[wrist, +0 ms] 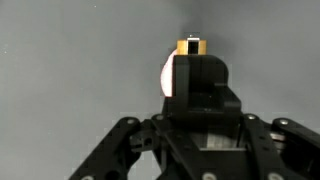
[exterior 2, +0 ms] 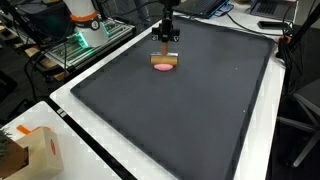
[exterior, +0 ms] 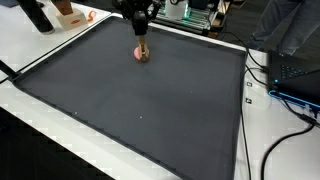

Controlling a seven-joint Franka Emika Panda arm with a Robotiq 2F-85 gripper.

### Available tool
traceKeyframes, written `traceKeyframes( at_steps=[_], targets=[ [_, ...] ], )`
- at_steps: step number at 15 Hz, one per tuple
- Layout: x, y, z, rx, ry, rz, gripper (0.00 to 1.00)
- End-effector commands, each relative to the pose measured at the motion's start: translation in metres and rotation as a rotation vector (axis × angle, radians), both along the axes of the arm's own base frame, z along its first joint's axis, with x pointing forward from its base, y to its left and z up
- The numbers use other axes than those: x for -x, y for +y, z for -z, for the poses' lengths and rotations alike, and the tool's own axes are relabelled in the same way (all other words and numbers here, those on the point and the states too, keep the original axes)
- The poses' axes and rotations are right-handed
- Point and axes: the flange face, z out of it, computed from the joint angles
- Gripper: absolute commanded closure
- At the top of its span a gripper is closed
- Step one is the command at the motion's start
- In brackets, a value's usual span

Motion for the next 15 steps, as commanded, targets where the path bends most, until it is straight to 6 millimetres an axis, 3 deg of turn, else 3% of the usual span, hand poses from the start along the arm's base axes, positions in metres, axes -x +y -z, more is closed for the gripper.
traceKeyframes(
  at_steps=[1, 15],
  targets=[
    [-0.006, -0.025, 0.027, 0.046, 0.004, 0.033, 0.76],
    [0.001, -0.060, 0.022, 0.048, 0.000, 0.092, 0.76]
  ],
)
